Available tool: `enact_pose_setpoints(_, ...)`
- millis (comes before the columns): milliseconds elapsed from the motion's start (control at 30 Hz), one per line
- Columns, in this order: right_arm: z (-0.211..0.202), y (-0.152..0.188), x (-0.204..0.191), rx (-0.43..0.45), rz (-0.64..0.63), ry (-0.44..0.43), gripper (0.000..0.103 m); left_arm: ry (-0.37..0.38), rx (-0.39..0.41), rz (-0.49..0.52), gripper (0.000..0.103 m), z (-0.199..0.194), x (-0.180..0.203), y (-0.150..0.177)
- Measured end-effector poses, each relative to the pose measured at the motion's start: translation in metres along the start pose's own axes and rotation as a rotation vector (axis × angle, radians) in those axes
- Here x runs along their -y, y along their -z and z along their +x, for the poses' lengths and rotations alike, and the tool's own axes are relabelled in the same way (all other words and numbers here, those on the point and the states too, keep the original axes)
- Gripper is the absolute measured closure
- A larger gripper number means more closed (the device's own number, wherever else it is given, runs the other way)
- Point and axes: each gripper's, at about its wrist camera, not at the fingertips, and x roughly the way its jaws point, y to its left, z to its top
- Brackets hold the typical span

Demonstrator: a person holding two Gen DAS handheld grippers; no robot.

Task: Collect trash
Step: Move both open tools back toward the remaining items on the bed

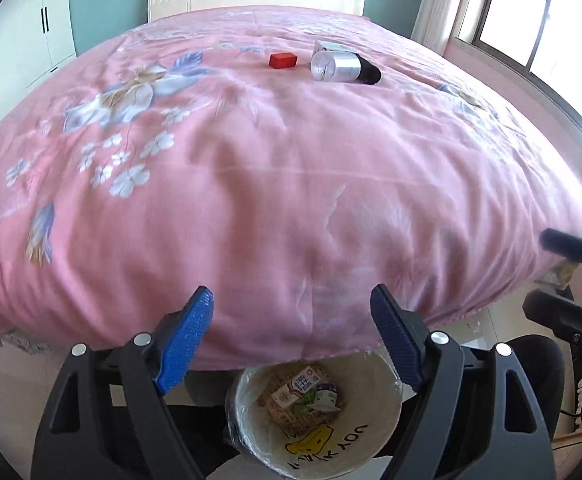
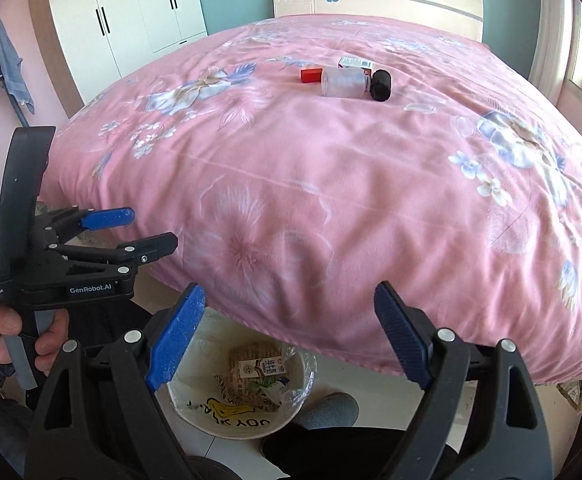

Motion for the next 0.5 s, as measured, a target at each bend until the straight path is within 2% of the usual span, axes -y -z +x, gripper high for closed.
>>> enact_pose_setpoints(200, -0.010, -0.035, 0.021, 0.056, 0.021, 0.010, 0.018, -0.062, 0.074, 0.049, 0.019, -0.004, 0.019, -0.049)
enact_pose_setpoints(500, -0.005, -0.086, 0.061, 0.096, 0.025, 0.042, 0.018, -0.066, 0.113, 0.126, 0.012, 0.001, 0.031, -0.107)
